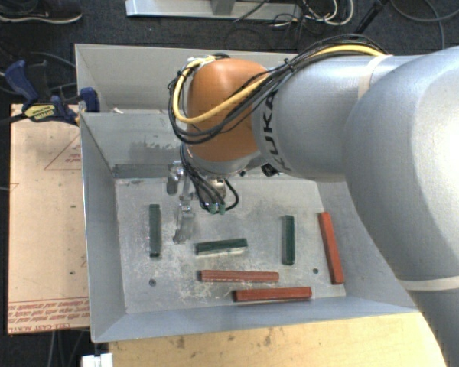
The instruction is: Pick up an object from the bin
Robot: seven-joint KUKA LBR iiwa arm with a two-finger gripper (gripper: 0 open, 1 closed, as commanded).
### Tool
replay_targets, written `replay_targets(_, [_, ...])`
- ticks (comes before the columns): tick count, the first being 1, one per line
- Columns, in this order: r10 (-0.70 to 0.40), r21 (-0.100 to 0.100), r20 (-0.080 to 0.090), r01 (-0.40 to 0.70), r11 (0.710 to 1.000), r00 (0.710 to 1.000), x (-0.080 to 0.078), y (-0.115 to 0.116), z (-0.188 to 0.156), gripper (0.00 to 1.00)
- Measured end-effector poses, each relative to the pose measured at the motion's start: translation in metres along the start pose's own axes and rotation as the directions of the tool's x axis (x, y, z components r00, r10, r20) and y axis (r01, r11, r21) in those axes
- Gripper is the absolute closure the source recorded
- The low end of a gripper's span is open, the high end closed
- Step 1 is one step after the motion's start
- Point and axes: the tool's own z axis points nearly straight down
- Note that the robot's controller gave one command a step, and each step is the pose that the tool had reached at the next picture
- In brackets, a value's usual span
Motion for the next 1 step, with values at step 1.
replay_targets(1, [-0.064,0.005,-0.005,0.064,0.998,0.998,0.0222,-0.1139,0.0724,0.0])
